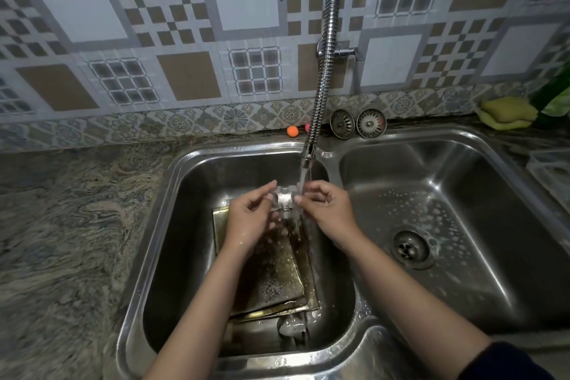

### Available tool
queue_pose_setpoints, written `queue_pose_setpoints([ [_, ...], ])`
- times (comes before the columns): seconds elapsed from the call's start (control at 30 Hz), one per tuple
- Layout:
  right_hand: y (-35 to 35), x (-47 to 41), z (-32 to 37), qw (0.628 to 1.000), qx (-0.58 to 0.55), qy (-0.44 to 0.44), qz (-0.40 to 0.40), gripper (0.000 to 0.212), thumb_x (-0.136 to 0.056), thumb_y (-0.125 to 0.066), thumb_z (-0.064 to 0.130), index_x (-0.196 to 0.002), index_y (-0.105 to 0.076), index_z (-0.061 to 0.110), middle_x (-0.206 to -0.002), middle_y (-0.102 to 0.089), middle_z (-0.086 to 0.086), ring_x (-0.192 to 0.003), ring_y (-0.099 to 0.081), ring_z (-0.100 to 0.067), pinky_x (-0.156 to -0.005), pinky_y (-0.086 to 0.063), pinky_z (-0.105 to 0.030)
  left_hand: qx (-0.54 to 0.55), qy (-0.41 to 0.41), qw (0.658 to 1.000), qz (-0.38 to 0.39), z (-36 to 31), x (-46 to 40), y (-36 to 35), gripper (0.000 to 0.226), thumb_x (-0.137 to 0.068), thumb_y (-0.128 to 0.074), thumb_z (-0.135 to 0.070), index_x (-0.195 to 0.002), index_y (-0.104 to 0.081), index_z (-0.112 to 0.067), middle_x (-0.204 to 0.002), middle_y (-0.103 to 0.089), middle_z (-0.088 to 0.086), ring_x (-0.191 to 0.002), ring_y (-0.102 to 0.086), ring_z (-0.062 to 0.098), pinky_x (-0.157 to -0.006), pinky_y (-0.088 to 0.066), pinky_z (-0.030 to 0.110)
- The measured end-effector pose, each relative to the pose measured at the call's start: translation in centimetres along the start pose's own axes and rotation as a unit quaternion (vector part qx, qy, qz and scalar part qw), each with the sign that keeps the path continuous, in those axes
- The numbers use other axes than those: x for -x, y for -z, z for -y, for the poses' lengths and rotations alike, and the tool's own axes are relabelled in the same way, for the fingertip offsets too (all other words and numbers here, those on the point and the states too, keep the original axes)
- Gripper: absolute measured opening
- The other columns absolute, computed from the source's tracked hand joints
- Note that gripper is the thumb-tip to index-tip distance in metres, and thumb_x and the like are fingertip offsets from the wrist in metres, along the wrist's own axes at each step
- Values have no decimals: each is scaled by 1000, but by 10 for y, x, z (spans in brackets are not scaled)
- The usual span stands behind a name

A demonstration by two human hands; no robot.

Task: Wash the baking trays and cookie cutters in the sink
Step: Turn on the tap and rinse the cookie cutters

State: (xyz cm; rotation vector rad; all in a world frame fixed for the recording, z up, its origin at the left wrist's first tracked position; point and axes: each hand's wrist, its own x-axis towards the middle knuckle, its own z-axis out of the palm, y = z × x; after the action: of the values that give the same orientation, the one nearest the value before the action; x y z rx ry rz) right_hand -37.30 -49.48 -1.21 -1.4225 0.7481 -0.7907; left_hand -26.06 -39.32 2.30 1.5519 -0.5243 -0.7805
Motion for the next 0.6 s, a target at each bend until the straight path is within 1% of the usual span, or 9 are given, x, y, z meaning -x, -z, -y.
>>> queue_pose_setpoints([
  [0.07,-1,-1,0,1000,7,-3,6,20,-77,-76,7,-90,-67,19,-88,-70,-7,-88,-68,-22,-82,-57,-38,-17,-11,1000,6,1,0,5,27,-93,-55,-9,-116,-66,-18,-83,-70,-1,-69,-65,13,-52,-52,17],
  [0.13,1,1,3,1000,10,2,5,20,-78,-75,7,-90,-67,21,-87,-70,-5,-87,-68,-22,-83,-56,-39,-19,-19,999,19,1,1,5,28,-93,-55,-9,-118,-65,-17,-86,-70,1,-73,-64,16,-53,-51,17],
  [0.27,19,8,18,1000,3,2,-9,21,-79,-73,5,-94,-69,19,-91,-71,-8,-84,-69,-16,-79,-56,-30,14,-23,998,53,0,5,-4,35,-93,-54,-6,-124,-59,-22,-94,-69,-11,-80,-67,12,-62,-53,16],
  [0.33,35,15,26,1000,7,4,-19,21,-79,-73,5,-96,-69,15,-92,-71,-6,-87,-68,-15,-78,-57,-27,6,-12,998,68,6,8,-8,36,-92,-56,-8,-124,-59,-25,-98,-70,-12,-85,-70,9,-72,-56,19],
  [0.37,43,19,30,1000,9,5,-23,21,-79,-72,4,-97,-69,14,-91,-71,-3,-87,-68,-14,-79,-57,-26,-6,-3,997,75,10,9,-8,34,-92,-57,-10,-122,-60,-25,-100,-70,-10,-90,-70,10,-79,-56,24],
  [0.43,61,28,34,999,11,1,-31,21,-78,-71,1,-95,-68,13,-89,-70,-2,-84,-68,-9,-78,-57,-23,-59,11,994,92,23,13,-8,27,-91,-58,-12,-113,-64,-27,-105,-70,-6,-97,-68,14,-88,-55,33],
  [0.5,81,38,35,999,26,-1,-45,22,-78,-71,-2,-93,-68,14,-88,-70,-2,-81,-67,-4,-76,-57,-21,-154,30,978,134,41,18,-7,20,-92,-58,-15,-104,-66,-29,-106,-68,-5,-98,-65,12,-89,-53,33],
  [0.53,92,44,34,998,41,0,-52,22,-78,-72,-2,-92,-67,14,-87,-70,-1,-80,-67,-2,-75,-56,-19,-203,49,964,166,51,21,-6,17,-92,-57,-16,-102,-66,-27,-106,-68,-3,-97,-63,12,-88,-52,30],
  [0.6,113,53,26,992,96,-10,-77,21,-76,-73,0,-90,-67,14,-84,-69,2,-75,-65,2,-70,-54,-13,-295,85,921,242,73,28,-4,17,-92,-56,-13,-103,-68,-16,-105,-68,4,-92,-61,13,-84,-47,25],
])
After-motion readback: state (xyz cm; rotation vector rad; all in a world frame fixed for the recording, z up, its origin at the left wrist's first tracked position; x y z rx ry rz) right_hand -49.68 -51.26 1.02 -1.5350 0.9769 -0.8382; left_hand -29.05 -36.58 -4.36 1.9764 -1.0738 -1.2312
